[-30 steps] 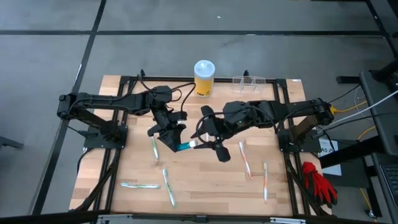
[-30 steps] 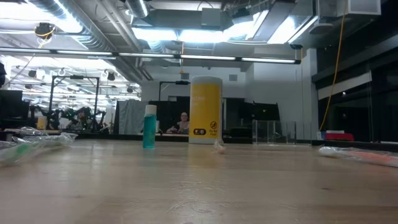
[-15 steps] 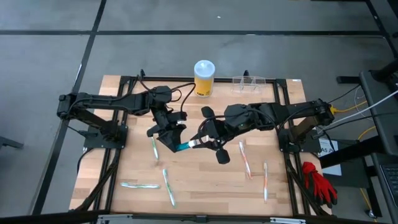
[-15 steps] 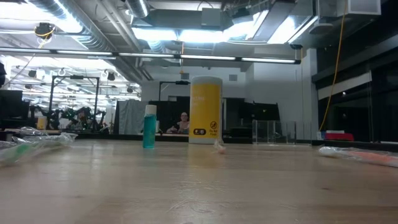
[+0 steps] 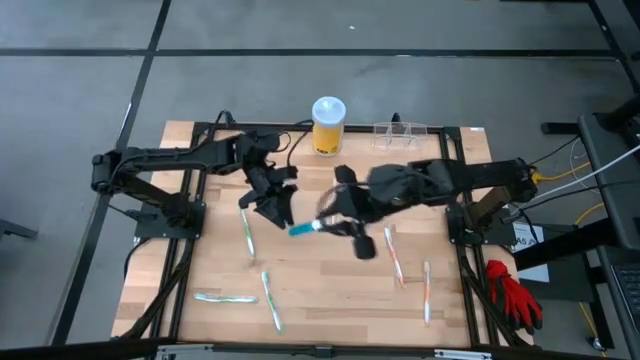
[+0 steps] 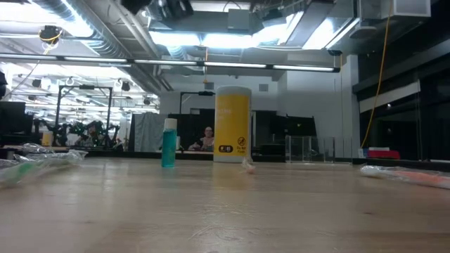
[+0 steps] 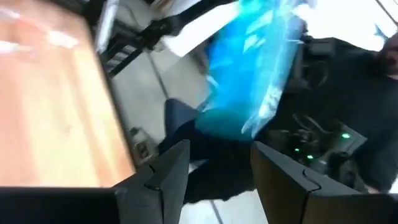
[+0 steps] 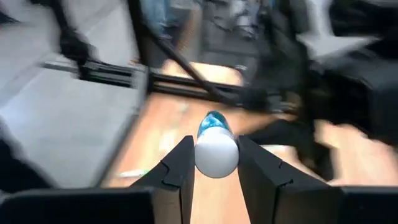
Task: Pick & Place toothbrushing station
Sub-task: Put the top blue mouthwash into the transparent organizer
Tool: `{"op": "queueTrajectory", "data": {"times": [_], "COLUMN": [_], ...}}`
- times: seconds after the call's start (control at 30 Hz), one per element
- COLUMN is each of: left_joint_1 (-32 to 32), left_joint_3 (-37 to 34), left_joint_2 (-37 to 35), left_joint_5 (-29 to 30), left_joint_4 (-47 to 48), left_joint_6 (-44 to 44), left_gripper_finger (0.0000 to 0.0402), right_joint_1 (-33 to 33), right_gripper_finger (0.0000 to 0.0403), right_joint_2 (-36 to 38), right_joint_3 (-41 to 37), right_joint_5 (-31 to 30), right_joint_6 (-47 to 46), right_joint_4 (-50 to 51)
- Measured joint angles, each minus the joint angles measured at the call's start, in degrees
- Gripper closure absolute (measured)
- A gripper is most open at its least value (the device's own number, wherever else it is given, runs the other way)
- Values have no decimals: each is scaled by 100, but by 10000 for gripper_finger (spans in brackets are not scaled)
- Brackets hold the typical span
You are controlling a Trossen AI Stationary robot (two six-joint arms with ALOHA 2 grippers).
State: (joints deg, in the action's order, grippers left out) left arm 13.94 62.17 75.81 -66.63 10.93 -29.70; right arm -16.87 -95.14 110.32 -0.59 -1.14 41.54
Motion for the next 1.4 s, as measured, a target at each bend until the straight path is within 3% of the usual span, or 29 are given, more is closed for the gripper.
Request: {"op": "queueTrajectory", "data": {"times": [0.13,0.23,0.37,0.47,0.67,1.07,1.27,1.4], "left_joint_1": [433,661,664,341,-654,-2699,-3187,-3277], "left_joint_3": [9,9,9,9,13,13,13,13], "left_joint_2": [-163,-413,-1034,-1514,-2175,-2087,-2006,-2006], "left_joint_5": [411,1195,3147,4668,6625,9221,10638,10941], "left_joint_4": [740,1472,2329,2606,2650,2712,2874,2934], "left_joint_6": [921,1738,2880,3261,3002,2634,2287,2097], "left_gripper_finger": [236,236,236,236,236,236,240,254], "right_joint_1": [-173,-247,-325,-359,-190,684,1380,2229], "right_gripper_finger": [303,302,302,302,302,302,302,302], "right_joint_2": [-4,-4,53,73,158,996,1698,1924], "right_joint_3": [164,229,232,230,226,135,-944,-1965], "right_joint_5": [154,-36,-41,-207,-628,-1066,-917,-699], "right_joint_6": [-238,-485,-952,-1118,-1285,-1496,-1646,-1617], "right_joint_4": [539,987,1815,2395,3178,4314,4017,3682]}}
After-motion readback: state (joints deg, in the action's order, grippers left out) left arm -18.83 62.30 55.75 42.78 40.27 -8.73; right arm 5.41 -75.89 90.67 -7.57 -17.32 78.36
